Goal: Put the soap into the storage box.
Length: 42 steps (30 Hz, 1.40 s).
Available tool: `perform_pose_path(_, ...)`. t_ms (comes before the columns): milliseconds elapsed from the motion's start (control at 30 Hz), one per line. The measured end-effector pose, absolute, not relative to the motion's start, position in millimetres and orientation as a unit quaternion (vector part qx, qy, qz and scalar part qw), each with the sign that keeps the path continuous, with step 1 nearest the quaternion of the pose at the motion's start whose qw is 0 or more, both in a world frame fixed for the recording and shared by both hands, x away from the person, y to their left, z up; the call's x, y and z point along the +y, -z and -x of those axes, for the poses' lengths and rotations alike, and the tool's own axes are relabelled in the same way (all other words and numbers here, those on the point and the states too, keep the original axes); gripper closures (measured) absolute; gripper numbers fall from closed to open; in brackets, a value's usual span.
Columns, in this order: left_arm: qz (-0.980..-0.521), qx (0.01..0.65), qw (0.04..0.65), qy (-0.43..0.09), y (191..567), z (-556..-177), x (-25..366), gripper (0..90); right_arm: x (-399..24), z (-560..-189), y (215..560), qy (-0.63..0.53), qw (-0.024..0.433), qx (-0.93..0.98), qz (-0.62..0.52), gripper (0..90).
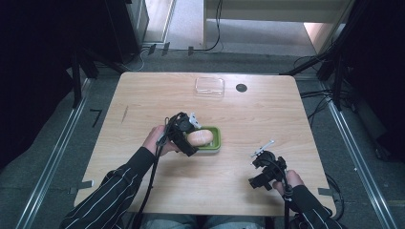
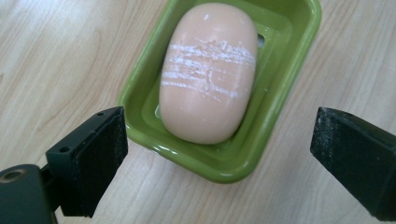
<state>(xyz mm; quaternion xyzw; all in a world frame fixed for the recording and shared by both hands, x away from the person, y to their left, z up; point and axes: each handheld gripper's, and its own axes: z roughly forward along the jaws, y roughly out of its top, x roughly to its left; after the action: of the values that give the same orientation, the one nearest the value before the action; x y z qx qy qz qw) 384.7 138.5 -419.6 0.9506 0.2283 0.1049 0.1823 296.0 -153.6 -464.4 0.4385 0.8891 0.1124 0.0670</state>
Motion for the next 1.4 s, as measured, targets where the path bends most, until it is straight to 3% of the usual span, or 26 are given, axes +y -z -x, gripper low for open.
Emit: perform_pose_path(1400,-0.946,0.254,0.167,-0.115,415.3,-322.3,190.3,4.0,-154.2,-296.0,464.9,-0.113,0.065,0.891,-0.435,14.2)
